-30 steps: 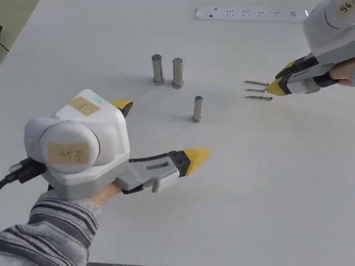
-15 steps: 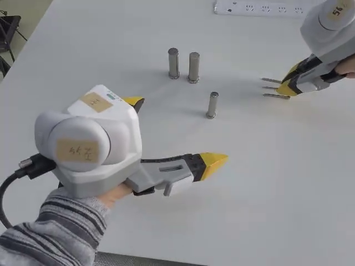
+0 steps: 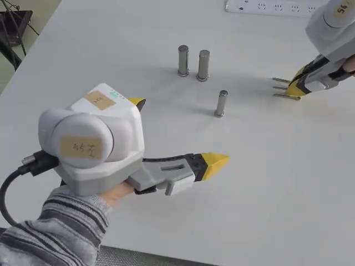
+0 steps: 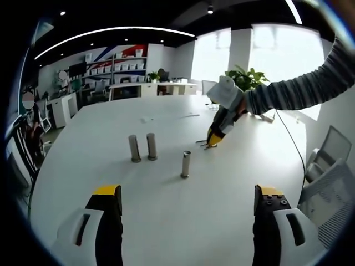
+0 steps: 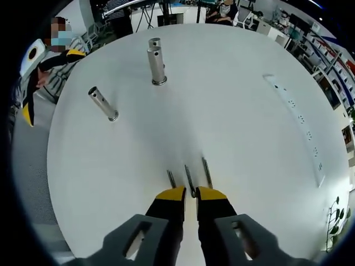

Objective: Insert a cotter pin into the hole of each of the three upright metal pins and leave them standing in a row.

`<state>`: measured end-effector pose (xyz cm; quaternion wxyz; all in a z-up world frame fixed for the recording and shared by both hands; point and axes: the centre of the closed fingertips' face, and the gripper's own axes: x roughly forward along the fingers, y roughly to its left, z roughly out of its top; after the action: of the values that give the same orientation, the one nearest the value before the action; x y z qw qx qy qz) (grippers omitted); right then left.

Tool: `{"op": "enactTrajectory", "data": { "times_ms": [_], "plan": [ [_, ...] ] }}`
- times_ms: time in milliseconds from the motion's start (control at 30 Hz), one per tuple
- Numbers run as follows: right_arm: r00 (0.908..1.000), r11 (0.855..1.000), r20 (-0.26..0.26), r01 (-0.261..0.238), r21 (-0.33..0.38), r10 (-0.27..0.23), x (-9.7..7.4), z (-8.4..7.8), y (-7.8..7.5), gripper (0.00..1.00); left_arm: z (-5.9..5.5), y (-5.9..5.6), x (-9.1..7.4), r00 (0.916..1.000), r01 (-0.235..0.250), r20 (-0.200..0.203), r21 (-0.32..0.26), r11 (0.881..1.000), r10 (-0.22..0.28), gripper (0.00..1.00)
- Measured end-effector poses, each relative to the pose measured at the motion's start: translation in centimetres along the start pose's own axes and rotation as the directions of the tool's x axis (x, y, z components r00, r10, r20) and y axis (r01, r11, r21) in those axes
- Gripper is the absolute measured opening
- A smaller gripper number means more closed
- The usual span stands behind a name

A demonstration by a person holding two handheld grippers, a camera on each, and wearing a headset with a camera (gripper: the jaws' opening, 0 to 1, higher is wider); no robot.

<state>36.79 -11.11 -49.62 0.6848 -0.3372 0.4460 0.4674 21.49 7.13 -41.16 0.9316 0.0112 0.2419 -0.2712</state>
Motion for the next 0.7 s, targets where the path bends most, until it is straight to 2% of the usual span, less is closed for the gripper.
{"op": "enactTrajectory", "data": {
  "times_ms": [333, 467, 700],
  "plan": [
    [0.9993, 0.999, -0.037, 0.002, -0.039, -0.004, 0.03, -0.04, -0.34, 0.00, -0.09, 0.00, 0.01, 1.0000, 0.003, -0.008, -0.002, 1.000, -0.003, 0.96],
    [0.9995, 0.997, -0.030, 0.002, -0.078, -0.004, 0.07, 0.00, -0.47, 0.00, -0.20, -0.01, 0.01, 0.9999, 0.007, -0.013, -0.008, 1.000, -0.007, 0.93],
    [0.9999, 0.996, -0.002, -0.016, -0.085, 0.016, -0.08, 0.12, -0.31, 0.00, -0.17, -0.15, -0.08, 0.9996, 0.023, -0.018, -0.016, 1.000, -0.023, 0.81]
  ]
}}
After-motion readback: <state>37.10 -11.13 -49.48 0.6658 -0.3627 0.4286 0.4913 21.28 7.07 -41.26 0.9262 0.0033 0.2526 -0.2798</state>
